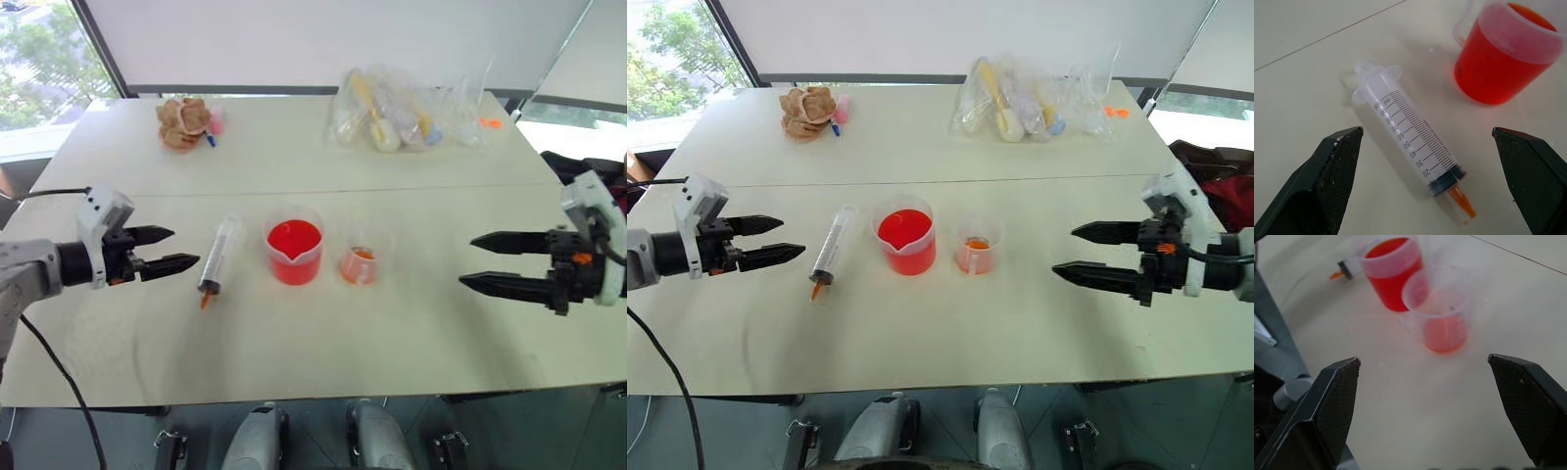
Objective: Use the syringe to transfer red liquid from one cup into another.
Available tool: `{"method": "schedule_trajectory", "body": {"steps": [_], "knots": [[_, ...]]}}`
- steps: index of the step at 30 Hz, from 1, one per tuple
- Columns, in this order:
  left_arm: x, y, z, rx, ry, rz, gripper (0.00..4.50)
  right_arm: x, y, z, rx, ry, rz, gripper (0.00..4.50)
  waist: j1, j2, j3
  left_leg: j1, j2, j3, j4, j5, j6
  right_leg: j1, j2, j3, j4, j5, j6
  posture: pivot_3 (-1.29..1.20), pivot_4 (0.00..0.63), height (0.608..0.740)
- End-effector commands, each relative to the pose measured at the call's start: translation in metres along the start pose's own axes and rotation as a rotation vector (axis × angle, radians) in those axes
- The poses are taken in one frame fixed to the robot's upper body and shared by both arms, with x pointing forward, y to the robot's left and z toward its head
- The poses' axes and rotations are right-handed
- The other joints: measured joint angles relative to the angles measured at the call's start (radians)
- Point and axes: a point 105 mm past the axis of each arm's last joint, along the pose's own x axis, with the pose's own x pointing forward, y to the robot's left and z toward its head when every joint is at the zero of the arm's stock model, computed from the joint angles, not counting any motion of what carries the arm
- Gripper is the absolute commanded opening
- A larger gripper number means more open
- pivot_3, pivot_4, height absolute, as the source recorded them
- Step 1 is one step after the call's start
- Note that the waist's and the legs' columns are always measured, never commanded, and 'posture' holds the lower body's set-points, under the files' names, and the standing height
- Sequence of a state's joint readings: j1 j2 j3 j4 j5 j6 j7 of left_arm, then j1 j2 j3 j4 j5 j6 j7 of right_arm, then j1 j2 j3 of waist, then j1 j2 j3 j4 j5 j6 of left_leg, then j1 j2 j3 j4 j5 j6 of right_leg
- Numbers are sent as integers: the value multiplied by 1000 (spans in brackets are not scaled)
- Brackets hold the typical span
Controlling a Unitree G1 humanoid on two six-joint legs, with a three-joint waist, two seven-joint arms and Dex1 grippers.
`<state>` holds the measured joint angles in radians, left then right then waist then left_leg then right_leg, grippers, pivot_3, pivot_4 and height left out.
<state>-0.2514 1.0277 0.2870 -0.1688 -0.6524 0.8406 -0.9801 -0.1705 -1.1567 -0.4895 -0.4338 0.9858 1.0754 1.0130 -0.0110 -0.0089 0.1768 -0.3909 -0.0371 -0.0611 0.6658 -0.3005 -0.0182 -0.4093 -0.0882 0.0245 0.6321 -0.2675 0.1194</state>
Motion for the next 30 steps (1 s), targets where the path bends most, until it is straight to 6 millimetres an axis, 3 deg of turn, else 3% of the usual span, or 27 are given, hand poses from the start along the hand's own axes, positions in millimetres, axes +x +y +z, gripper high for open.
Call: {"method": "schedule_trajectory", "body": {"steps": [1,18,20,22,26,30], "knots": [[-2,5,8,53,-25,31,4427,11,2,-3,-36,-18,9,4393,2,0,0,-1,0,0,0,0,0,0,0,0,-1,0,0,0,150,740],[8,15,-3,51,16,154,4427,21,-11,-1,-110,-27,-78,4393,2,0,0,-2,-1,0,-1,-1,1,-2,-1,0,-1,0,0,0,150,740],[9,16,-1,14,53,154,4427,20,-14,2,-109,-26,-85,4393,2,0,0,-2,-1,0,-1,-1,1,-2,-1,-1,-1,0,0,0,150,740],[10,3,-2,-68,187,58,4427,20,-19,9,-147,-28,-111,4393,2,-1,0,-2,-1,0,0,0,1,-2,0,-1,0,0,1,0,150,740],[25,7,56,-78,151,128,4427,21,-10,40,-328,-53,-61,4393,9,-1,1,-2,-3,0,1,0,1,-1,2,-3,1,1,2,0,150,740],[44,16,82,-185,210,210,4427,28,2,60,-434,-94,0,4393,-2,-1,1,-1,-3,0,1,0,1,0,3,-3,0,2,5,0,150,740]]}}
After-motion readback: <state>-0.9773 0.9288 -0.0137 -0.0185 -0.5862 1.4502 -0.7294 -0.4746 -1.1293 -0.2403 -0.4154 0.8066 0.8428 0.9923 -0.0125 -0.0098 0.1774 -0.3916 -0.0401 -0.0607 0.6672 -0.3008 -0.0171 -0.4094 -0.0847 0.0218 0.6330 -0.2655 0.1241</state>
